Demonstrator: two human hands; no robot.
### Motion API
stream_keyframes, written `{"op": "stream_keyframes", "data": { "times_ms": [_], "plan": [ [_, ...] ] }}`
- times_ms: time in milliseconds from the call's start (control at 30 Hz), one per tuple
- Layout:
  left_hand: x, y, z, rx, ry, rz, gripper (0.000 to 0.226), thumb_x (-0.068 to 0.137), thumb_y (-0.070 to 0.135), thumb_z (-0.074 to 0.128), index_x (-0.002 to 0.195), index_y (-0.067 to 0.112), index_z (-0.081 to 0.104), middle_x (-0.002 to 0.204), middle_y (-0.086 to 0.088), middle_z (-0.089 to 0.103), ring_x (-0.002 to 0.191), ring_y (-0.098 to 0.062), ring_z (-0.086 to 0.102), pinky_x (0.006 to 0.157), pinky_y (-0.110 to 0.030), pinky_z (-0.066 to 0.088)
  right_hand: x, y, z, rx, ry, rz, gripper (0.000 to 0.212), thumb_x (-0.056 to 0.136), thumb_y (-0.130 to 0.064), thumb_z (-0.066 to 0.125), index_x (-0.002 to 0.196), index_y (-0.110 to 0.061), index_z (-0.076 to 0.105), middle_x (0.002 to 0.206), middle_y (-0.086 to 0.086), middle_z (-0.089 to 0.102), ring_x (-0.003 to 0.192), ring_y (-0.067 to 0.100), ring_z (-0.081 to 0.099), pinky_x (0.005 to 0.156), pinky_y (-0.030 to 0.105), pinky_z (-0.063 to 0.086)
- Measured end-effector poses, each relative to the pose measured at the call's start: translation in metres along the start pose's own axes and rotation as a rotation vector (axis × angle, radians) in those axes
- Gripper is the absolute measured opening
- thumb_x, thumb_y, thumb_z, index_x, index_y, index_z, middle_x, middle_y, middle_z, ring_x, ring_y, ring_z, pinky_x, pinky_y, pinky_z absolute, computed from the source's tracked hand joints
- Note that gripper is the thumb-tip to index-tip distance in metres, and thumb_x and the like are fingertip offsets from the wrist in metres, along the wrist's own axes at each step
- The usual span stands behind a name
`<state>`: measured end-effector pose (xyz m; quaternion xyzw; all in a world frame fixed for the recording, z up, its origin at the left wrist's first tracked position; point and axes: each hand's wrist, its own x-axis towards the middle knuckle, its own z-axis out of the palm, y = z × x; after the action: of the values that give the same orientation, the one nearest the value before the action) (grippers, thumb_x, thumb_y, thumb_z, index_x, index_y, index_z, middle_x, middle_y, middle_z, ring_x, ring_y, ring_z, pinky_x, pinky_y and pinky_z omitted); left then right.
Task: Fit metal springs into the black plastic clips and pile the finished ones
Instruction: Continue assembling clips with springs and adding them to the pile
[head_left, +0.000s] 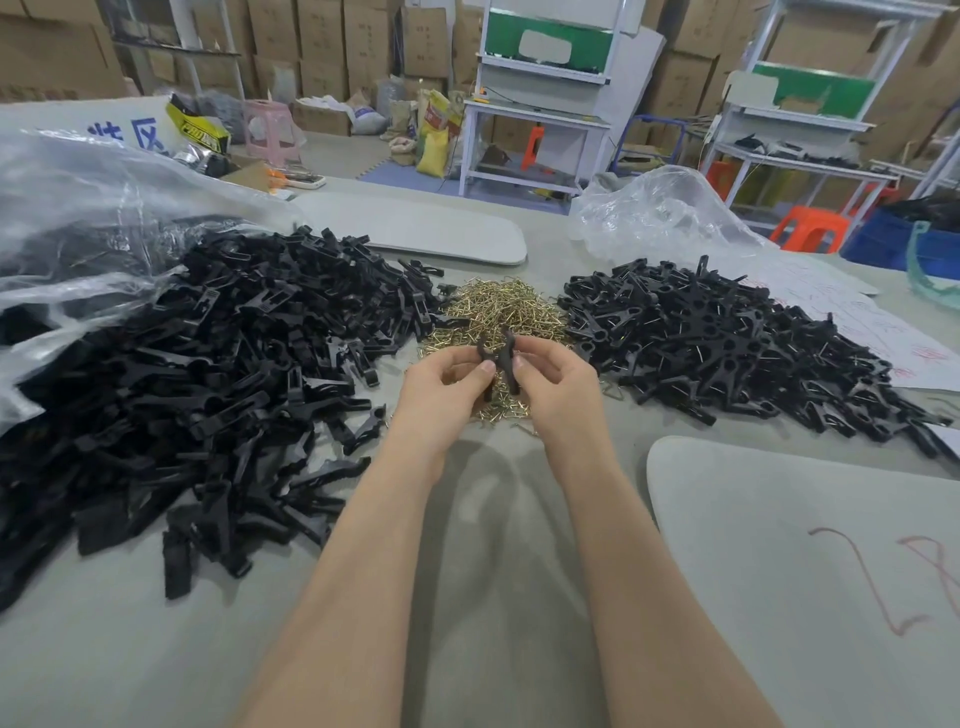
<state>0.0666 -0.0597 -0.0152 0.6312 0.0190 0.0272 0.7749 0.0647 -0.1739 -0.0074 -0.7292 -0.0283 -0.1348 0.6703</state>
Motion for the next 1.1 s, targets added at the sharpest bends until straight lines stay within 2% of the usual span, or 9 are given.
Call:
{"op": "stream_keyframes", "data": {
  "times_ms": [200, 333, 433, 533, 633, 700, 800, 967, 1100],
  "plan": [
    [-0.0016, 0.0016, 0.0012, -0.009, -0.041, 0.005, 0.016, 0.092, 0.007, 0.059, 0.091, 0.021, 0.066, 0.082, 0.002, 0.066, 0.077, -0.009, 0.061, 0.074, -0.022, 0.052, 0.0024, -0.0012, -0.0037, 0.083, -0.029, 0.053, 0.027, 0.093, 0.003, 0.05, 0.097, -0.017, 0.066, 0.086, -0.005, 0.07, 0.072, -0.004, 0.063, 0.065, 0.011, 0.047],
    [-0.0029, 0.0028, 0.0018, -0.036, -0.06, -0.005, 0.016, 0.091, 0.006, 0.06, 0.091, 0.021, 0.066, 0.083, 0.002, 0.067, 0.08, -0.01, 0.062, 0.08, -0.024, 0.053, 0.0053, -0.0017, -0.0051, 0.143, -0.025, 0.115, 0.024, 0.092, 0.006, 0.049, 0.101, -0.007, 0.067, 0.083, 0.0, 0.069, 0.068, 0.0, 0.063, 0.064, 0.012, 0.049],
    [-0.0045, 0.0036, 0.0014, -0.01, -0.078, 0.007, 0.015, 0.091, 0.006, 0.06, 0.095, 0.019, 0.066, 0.087, -0.001, 0.067, 0.083, -0.012, 0.062, 0.085, -0.028, 0.053, 0.0046, -0.002, -0.0034, 0.146, -0.008, 0.115, 0.023, 0.092, 0.006, 0.049, 0.098, -0.008, 0.067, 0.08, 0.0, 0.068, 0.066, 0.0, 0.062, 0.062, 0.013, 0.049],
    [-0.0057, 0.0044, 0.0008, -0.021, -0.089, 0.006, 0.013, 0.091, 0.005, 0.06, 0.096, 0.016, 0.066, 0.084, -0.002, 0.066, 0.077, -0.011, 0.061, 0.079, -0.025, 0.054, 0.0031, -0.0033, -0.0037, 0.078, -0.002, 0.082, 0.025, 0.092, 0.003, 0.051, 0.091, -0.015, 0.068, 0.079, 0.0, 0.068, 0.068, 0.004, 0.061, 0.065, 0.016, 0.05],
    [-0.0066, 0.0057, 0.001, -0.017, -0.091, -0.015, 0.011, 0.091, 0.005, 0.06, 0.098, 0.012, 0.065, 0.079, -0.001, 0.065, 0.07, -0.009, 0.059, 0.07, -0.019, 0.053, 0.0028, -0.0039, -0.0054, -0.011, 0.001, 0.059, 0.024, 0.091, 0.002, 0.053, 0.093, -0.015, 0.07, 0.081, -0.001, 0.069, 0.072, 0.007, 0.061, 0.071, 0.02, 0.052],
    [-0.0072, 0.0068, 0.0015, -0.027, -0.084, -0.027, 0.01, 0.09, 0.004, 0.06, 0.095, 0.011, 0.065, 0.074, 0.001, 0.063, 0.064, -0.007, 0.058, 0.063, -0.016, 0.052, 0.0024, -0.0045, -0.0046, -0.02, 0.006, 0.057, 0.022, 0.091, 0.002, 0.052, 0.097, -0.01, 0.07, 0.08, -0.001, 0.068, 0.07, 0.006, 0.061, 0.069, 0.019, 0.052],
    [-0.0075, 0.0086, 0.0019, -0.066, -0.059, -0.046, 0.008, 0.091, 0.005, 0.06, 0.091, 0.012, 0.065, 0.071, 0.001, 0.063, 0.061, -0.007, 0.057, 0.062, -0.017, 0.052, 0.0001, -0.0064, -0.0018, 0.032, 0.003, 0.046, 0.017, 0.094, -0.001, 0.052, 0.096, -0.011, 0.066, 0.084, 0.001, 0.068, 0.072, 0.005, 0.063, 0.066, 0.017, 0.053],
    [-0.0067, 0.0088, -0.0003, -0.115, -0.041, -0.048, 0.012, 0.091, 0.004, 0.059, 0.085, 0.013, 0.065, 0.056, 0.01, 0.064, 0.054, -0.003, 0.058, 0.063, -0.018, 0.051, -0.0016, -0.0076, -0.0016, -0.1, -0.05, -0.042, 0.015, 0.089, -0.004, 0.061, 0.096, -0.016, 0.068, 0.093, 0.003, 0.071, 0.089, 0.014, 0.068, 0.087, 0.033, 0.055],
    [-0.0075, 0.0086, 0.0001, -0.135, -0.051, -0.051, 0.013, 0.091, 0.003, 0.059, 0.086, 0.012, 0.066, 0.065, 0.004, 0.064, 0.058, -0.006, 0.058, 0.064, -0.019, 0.052, -0.0029, -0.009, -0.0012, -0.081, -0.029, -0.051, 0.02, 0.088, -0.001, 0.06, 0.091, -0.02, 0.065, 0.094, 0.004, 0.071, 0.093, 0.017, 0.068, 0.091, 0.039, 0.054]
  ]
}}
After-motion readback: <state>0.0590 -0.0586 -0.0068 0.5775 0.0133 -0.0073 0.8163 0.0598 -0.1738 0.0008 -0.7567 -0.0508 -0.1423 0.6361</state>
